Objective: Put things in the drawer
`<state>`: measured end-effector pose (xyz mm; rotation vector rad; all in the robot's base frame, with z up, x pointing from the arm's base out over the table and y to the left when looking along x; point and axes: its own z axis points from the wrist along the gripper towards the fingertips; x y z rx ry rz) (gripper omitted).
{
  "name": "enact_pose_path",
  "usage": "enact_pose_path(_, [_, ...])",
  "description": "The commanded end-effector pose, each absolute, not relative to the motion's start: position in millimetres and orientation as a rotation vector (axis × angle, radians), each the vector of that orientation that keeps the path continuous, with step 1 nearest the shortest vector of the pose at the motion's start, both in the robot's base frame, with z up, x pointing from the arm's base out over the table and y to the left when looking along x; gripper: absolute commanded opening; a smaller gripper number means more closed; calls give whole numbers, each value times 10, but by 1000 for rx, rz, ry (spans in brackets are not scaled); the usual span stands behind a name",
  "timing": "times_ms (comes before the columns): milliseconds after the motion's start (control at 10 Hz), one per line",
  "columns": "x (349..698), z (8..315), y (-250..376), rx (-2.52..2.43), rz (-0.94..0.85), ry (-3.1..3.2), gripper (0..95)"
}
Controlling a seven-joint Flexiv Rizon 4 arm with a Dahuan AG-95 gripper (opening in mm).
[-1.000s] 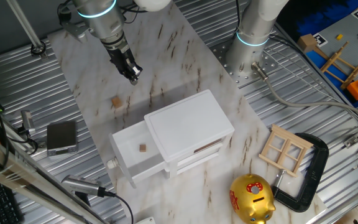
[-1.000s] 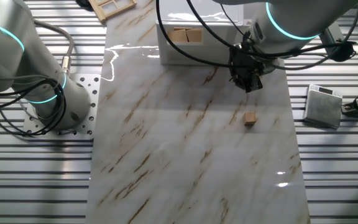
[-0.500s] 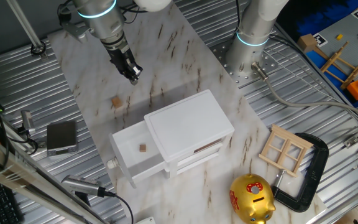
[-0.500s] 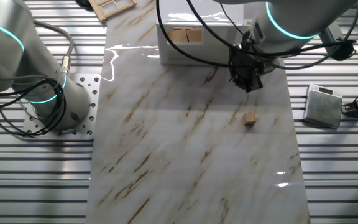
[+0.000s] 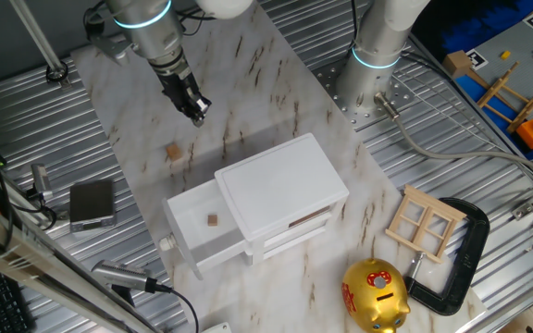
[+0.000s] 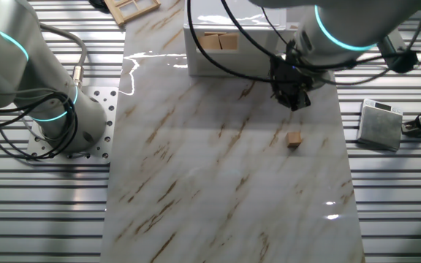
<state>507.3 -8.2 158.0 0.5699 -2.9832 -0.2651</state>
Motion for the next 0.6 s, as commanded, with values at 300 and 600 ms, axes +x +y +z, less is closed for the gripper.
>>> enact_pose_path(300, [5388,1546,-359,629,-270,-2968,0])
enact_pose_path(600, [5653,1517,-628,671,-271,-2962,0])
